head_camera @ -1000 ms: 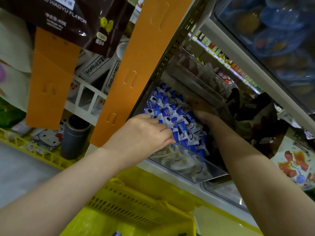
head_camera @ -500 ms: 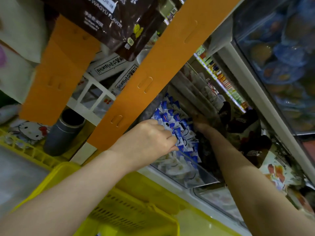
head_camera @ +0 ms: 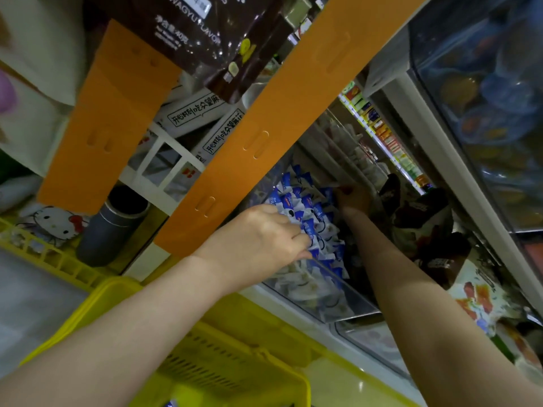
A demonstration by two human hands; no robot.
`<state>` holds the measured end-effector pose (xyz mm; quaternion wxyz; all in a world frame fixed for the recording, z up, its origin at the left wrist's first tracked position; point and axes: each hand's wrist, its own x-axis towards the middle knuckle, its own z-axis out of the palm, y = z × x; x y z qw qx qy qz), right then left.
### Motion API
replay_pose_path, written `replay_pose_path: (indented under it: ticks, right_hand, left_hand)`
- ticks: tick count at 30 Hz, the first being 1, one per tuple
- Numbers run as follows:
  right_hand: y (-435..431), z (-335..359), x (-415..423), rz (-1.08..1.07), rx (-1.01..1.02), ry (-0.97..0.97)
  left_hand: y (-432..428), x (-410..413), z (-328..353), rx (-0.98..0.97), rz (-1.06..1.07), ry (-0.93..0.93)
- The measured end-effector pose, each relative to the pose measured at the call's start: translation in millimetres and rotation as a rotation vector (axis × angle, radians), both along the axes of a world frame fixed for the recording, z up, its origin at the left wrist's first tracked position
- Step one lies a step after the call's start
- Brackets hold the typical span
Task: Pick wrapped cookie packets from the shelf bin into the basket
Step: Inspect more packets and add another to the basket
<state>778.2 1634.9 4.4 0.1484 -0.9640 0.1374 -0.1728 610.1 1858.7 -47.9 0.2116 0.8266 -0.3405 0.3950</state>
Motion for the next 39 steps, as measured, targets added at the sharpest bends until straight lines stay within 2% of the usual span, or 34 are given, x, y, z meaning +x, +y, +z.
replay_pose_path:
  ticks: [3, 9, 12, 16, 19, 23, 26, 29, 33, 39]
  right_hand:
    - [7.4, 14.0, -17.9, 0.047, -0.018, -0.108]
    - [28.7, 34.7, -86.7, 0.362, -0.041, -0.292]
    - [40.5, 42.5, -125.2, 0.475, 0.003, -0.367]
    - [52.3, 48.6, -182.8, 0.598, 0.173, -0.439]
    - [52.7, 46.3, -221.1, 0.69, 0.245, -0.46]
    - [46.0, 20.8, -258.2, 0.716, 0.382, -0.349]
    - [41.8, -11.0, -276.6, 0.644, 0.525, -0.174]
    - [40.7, -36.0, -286.6, 0.528, 0.712, 0.028]
    - [39.7, -58.8, -292.2, 0.451, 0.896, 0.265]
    - [38.8, -84.0, -296.0, 0.391, 0.973, 0.318]
  left_hand:
    - [-1.2, -3.7, 3.0, 0.041, 0.014, 0.044]
    - [-6.4, -23.2, 13.0, 0.058, 0.066, 0.201]
    - [-10.0, -33.6, 13.9, -0.058, 0.021, 0.296]
    - [-15.3, -56.6, 19.3, -0.132, 0.028, 0.297]
    - [-21.9, -77.3, 18.3, -0.306, 0.019, 0.414]
    - [-25.9, -101.6, 7.2, -0.622, -0.143, 0.701]
    - [-36.7, -116.6, -1.6, -0.892, -0.271, 1.024]
    - [-48.1, -122.1, -15.8, -1.104, -0.216, 1.242]
    - [-50.9, -127.4, -37.9, -1.086, -0.116, 1.358]
    - [-52.3, -135.7, -57.5, -1.006, -0.129, 1.439]
